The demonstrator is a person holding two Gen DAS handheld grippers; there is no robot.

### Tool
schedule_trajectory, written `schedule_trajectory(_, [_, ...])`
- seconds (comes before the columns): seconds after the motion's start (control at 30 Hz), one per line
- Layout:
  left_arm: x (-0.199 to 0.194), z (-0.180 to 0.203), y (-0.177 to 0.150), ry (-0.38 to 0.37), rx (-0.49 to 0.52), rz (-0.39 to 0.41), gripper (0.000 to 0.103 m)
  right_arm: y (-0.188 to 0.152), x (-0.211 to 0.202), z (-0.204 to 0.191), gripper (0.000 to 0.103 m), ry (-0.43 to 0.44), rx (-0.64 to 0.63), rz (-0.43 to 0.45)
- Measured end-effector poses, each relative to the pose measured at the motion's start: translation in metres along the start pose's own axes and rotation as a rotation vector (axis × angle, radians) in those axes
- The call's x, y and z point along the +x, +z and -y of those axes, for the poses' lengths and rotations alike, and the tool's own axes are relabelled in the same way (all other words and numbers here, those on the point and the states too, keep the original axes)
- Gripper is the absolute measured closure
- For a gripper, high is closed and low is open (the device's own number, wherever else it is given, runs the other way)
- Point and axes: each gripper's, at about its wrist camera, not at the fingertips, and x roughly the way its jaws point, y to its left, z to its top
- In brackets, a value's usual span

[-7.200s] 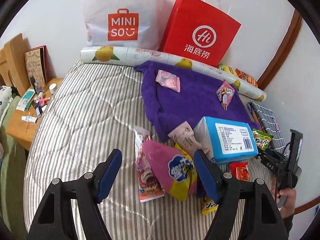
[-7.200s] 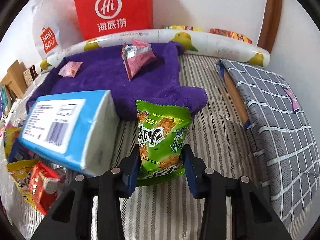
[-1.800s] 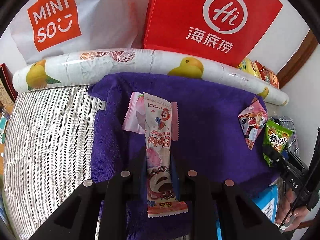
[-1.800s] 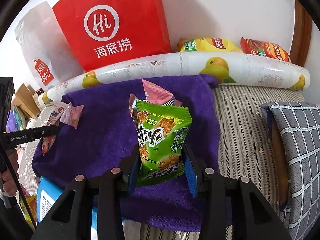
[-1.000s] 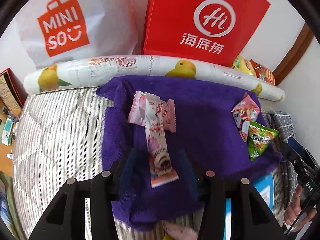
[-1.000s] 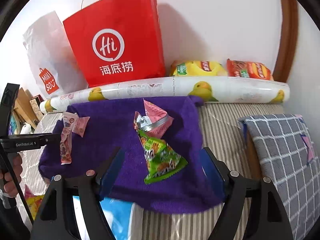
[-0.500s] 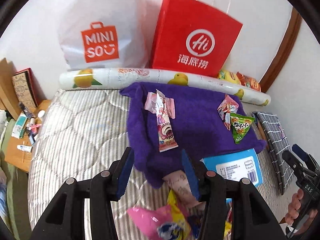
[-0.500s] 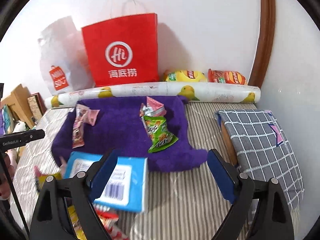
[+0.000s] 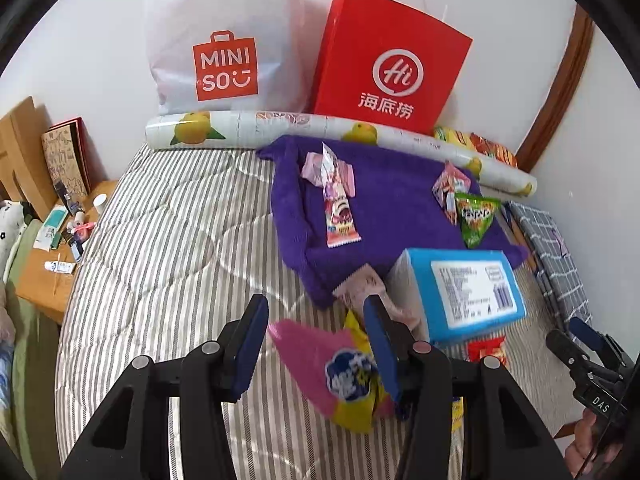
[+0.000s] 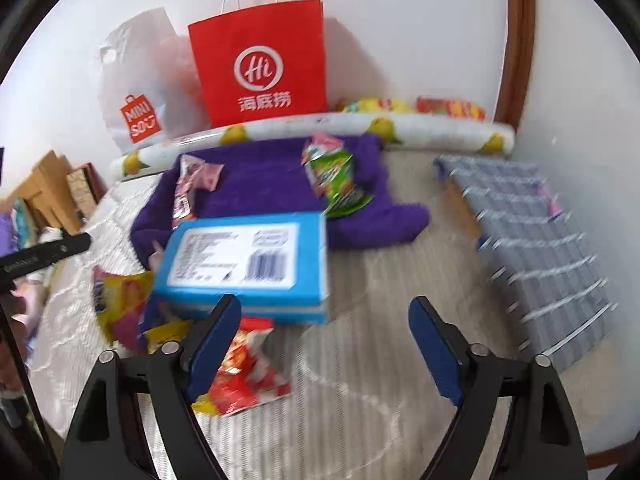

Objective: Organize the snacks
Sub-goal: 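Lower the right tool onto the red snack packet and close on it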

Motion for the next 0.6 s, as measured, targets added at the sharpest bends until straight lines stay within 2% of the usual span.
schedule_trajectory(0.17, [-0.003, -0.002, -0.011, -0.014, -0.021, 0.013, 0.056, -0.013, 0.007, -0.015, 0.023, 0.028, -0.013, -0.036])
schedule_trajectory(0.33, [-0.003, -0.001, -0.018, 0.016, -0.007, 0.017, 0.055, -0.021, 0.014, -0.033, 0.023, 0.02, -0.046, -0.045])
schedule_trajectory(0.6, [-0.006, -0.005, -0.022, 0.031, 0.01, 0.039, 0.055, -0.028, 0.037, -0.043, 0.023, 0.038, -0.027, -0.096])
